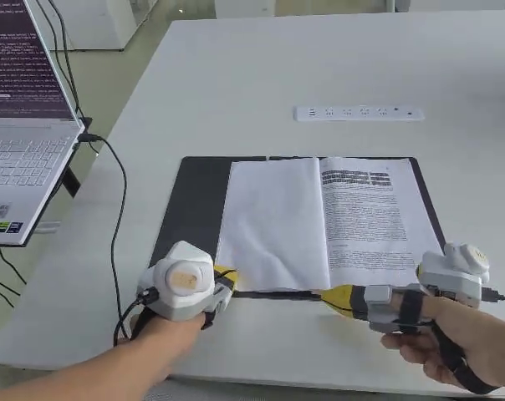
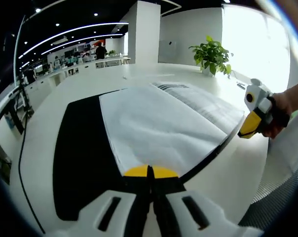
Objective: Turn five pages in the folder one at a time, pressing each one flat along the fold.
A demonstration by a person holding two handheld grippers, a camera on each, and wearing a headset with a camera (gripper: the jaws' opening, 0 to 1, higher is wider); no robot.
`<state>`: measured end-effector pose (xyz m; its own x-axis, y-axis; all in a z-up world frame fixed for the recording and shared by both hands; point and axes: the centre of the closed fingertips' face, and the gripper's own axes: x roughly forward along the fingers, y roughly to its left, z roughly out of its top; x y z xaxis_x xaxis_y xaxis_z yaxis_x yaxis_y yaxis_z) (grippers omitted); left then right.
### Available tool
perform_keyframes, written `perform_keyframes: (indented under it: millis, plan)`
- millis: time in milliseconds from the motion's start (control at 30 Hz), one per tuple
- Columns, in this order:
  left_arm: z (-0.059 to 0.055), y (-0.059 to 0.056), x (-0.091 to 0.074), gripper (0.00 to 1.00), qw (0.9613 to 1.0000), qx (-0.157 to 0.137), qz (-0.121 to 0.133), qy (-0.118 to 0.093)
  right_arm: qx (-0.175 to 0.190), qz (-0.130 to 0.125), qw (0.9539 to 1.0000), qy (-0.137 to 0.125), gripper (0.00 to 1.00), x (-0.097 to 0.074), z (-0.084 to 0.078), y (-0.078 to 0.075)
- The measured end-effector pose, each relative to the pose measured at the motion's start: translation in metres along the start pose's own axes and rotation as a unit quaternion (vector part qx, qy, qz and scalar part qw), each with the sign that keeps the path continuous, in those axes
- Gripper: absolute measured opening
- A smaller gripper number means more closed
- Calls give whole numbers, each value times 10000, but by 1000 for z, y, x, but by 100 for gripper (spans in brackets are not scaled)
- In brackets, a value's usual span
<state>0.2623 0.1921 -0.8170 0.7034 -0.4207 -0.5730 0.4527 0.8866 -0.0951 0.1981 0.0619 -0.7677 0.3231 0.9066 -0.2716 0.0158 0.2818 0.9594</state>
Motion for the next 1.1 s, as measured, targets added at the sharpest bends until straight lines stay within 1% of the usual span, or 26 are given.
perform_keyframes:
  millis: [33, 67, 133, 200, 267, 333, 400, 433, 467, 500, 567, 600, 633, 667, 700, 733, 767, 800, 833, 867, 933, 967, 1000, 1033, 1067, 1100]
  plan:
    - [0, 0, 0, 0, 10000, -49, -4, 11, 9, 19, 10000, -86, 0, -2, 2, 2]
    - [0, 0, 0, 0, 10000, -91, -20, 23, -66, -29, 9998, -198, 0, -7, 6, 3]
    - [1, -3, -1, 2, 9999, -68, -47, 72, -203, -66, 9990, -384, 0, -14, 7, 11]
    - [1, -7, -1, 6, 9998, -29, -98, 166, -189, -46, 9977, -655, 0, -23, 16, 13]
    - [1, -13, -3, 11, 9994, 32, -174, 304, -190, -22, 9965, -810, 0, -32, 17, 20]
    - [0, -17, -5, 15, 9986, 121, -239, 448, -296, -48, 9947, -982, 0, -41, 24, 20]
    - [2, -20, -9, 19, 9983, 105, -290, 488, -460, -169, 9915, -1203, 2, -50, 31, 20]
    - [6, -22, -13, 20, 9983, 97, -299, 499, -569, -227, 9893, -1322, 5, -57, 35, 22]
    - [8, -23, -17, 21, 9983, 87, -319, 482, -588, -255, 9886, -1363, 6, -62, 38, 22]
    - [10, -24, -20, 22, 9983, 83, -359, 457, -726, -334, 9857, -1481, 6, -71, 43, 22]
    - [18, -27, -29, 23, 9985, 51, -397, 376, -980, -429, 9815, -1590, 8, -82, 47, 26]
    - [23, -29, -36, 24, 9986, 70, -405, 321, -1115, -528, 9780, -1683, 10, -91, 52, 26]
    - [26, -30, -40, 25, 9987, 57, -410, 305, -1218, -613, 9755, -1724, 14, -97, 54, 27]
    - [29, -30, -46, 27, 9988, -9, -391, 284, -1368, -683, 9709, -1843, 16, -104, 56, 32]
    - [33, -30, -50, 29, 9990, -48, -393, 220, -1478, -744, 9673, -1920, 19, -110, 59, 35]
    - [39, -31, -57, 31, 9990, -130, -420, 81, -1686, -838, 9610, -2027, 20, -117, 58, 42]
    - [42, -31, -61, 31, 9990, -172, -406, 39, -1780, -870, 9571, -2116, 18, -122, 59, 46]
    - [47, -30, -69, 32, 9992, -184, -361, -59, -1936, -930, 9499, -2271, 18, -131, 61, 53]
    - [49, -29, -73, 34, 9991, -210, -351, -111, -2019, -995, 9454, -2356, 19, -135, 69, 47]
    - [52, -28, -80, 36, 9989, -316, -317, -157, -2106, -1083, 9379, -2537, 19, -142, 79, 42]
    - [57, -26, -90, 39, 9982, -444, -272, -291, -2328, -1184, 9257, -2736, 19, -155, 79, 49]
    - [59, -26, -95, 41, 9978, -490, -267, -349, -2394, -1327, 9207, -2782, 20, -161, 78, 49]
    - [62, -24, -102, 41, 9971, -579, -254, -417, -2644, -1561, 9066, -2896, 21, -171, 76, 50]
    - [63, -23, -109, 42, 9966, -627, -240, -479, -2786, -1652, 8993, -2939, 22, -176, 75, 52]
    - [64, -22, -111, 43, 9964, -642, -234, -496, -2872, -1741, 8941, -2962, 23, -181, 72, 53]
    - [65, -21, -117, 44, 9962, -672, -184, -528, -3019, -1859, 8871, -2957, 24, -186, 69, 52]
